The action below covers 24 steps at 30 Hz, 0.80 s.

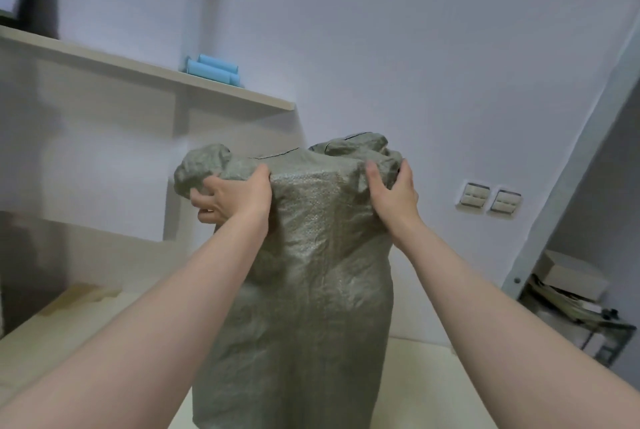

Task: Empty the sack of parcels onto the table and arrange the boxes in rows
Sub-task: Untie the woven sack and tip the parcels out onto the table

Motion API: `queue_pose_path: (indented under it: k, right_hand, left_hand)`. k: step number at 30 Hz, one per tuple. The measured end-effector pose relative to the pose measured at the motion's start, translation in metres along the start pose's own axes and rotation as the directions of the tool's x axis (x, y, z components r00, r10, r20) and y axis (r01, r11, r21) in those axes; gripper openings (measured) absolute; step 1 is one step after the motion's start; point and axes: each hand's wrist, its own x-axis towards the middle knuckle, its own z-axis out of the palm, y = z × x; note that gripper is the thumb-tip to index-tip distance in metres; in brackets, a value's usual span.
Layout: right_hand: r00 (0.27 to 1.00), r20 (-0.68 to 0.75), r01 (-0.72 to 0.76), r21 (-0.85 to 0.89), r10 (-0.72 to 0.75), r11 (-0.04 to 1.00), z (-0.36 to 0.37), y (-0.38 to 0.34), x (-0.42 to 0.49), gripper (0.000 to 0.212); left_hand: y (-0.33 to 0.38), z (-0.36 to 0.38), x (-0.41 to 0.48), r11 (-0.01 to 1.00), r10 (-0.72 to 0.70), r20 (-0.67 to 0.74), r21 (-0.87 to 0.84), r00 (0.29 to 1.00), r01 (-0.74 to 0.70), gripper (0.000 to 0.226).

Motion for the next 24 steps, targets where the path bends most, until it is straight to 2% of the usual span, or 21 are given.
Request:
queue_pose_path:
  k: [2, 5, 6, 9, 10, 11, 12, 13, 14, 15, 18, 19, 21, 24]
  right_hand:
    - [0.997, 0.054, -0.06, 0.096, 0.055, 0.994, 0.006, -0.002, 0.011, 0.081]
    - [0.974, 0.091, -0.215, 0.101, 0.206, 0.971, 0.011, -0.001, 0.027, 0.087]
    - [0.962, 0.109, -0.261, 0.117, 0.249, 0.958, 0.009, -0.001, 0.031, 0.082]
    - [0.935, 0.163, -0.344, 0.201, 0.314, 0.917, -0.007, -0.008, 0.027, 0.023]
    - [0.935, 0.153, -0.348, 0.199, 0.321, 0.916, -0.011, -0.009, 0.024, 0.023]
    - [0.931, 0.16, -0.355, 0.174, 0.329, 0.919, -0.014, -0.008, 0.021, 0.037]
    - [0.939, 0.123, -0.34, 0.165, 0.322, 0.926, -0.014, -0.005, 0.019, 0.06]
    - [0.954, 0.062, -0.3, 0.163, 0.293, 0.94, -0.016, 0.003, 0.021, 0.08]
    - [0.961, 0.027, -0.275, 0.183, 0.275, 0.944, -0.019, 0.005, 0.017, 0.086]
    - [0.962, 0.014, -0.268, 0.217, 0.272, 0.939, -0.025, 0.005, 0.011, 0.077]
    - [0.953, -0.068, -0.247, 0.389, 0.295, 0.888, -0.048, -0.008, -0.006, 0.024]
    - [0.951, -0.104, -0.22, 0.429, 0.29, 0.876, -0.054, -0.009, -0.006, 0.016]
    - [0.959, -0.133, -0.157, 0.49, 0.251, 0.857, -0.065, -0.011, -0.007, 0.011]
    - [0.968, -0.172, -0.066, 0.521, 0.18, 0.851, -0.083, -0.024, -0.011, 0.016]
  left_hand:
    - [-0.004, -0.001, 0.007, 0.996, 0.016, 0.061, -0.093, 0.998, -0.01, 0.078]
    - [-0.005, -0.002, 0.009, 0.978, -0.005, 0.091, -0.209, 0.996, 0.024, 0.069]
    - [-0.005, -0.002, 0.008, 0.977, -0.006, 0.091, -0.213, 0.996, 0.025, 0.07]
    - [-0.004, -0.001, -0.002, 0.973, -0.02, 0.076, -0.227, 0.997, 0.037, 0.065]
    - [-0.003, -0.001, -0.006, 0.965, -0.034, 0.061, -0.259, 0.998, 0.049, 0.053]
    - [-0.003, -0.001, -0.011, 0.956, -0.04, 0.041, -0.291, 0.998, 0.05, 0.041]
    - [-0.001, -0.002, -0.018, 0.953, -0.037, 0.033, -0.3, 0.999, 0.045, 0.03]
    - [0.0, -0.003, -0.025, 0.954, -0.024, 0.028, -0.299, 0.999, 0.032, 0.029]
    - [0.001, -0.003, -0.032, 0.957, -0.003, 0.028, -0.289, 1.0, 0.011, 0.028]
    - [0.002, -0.002, -0.039, 0.959, 0.025, 0.025, -0.283, 0.999, -0.017, 0.028]
    - [0.012, -0.002, -0.06, 0.949, 0.12, 0.053, -0.298, 0.991, -0.099, 0.027]
    - [0.016, -0.002, -0.065, 0.941, 0.15, 0.067, -0.316, 0.986, -0.122, 0.028]
    - [0.027, -0.003, -0.075, 0.913, 0.221, 0.085, -0.368, 0.972, -0.176, 0.029]
    - [0.044, -0.004, -0.091, 0.857, 0.331, 0.114, -0.453, 0.937, -0.248, 0.031]
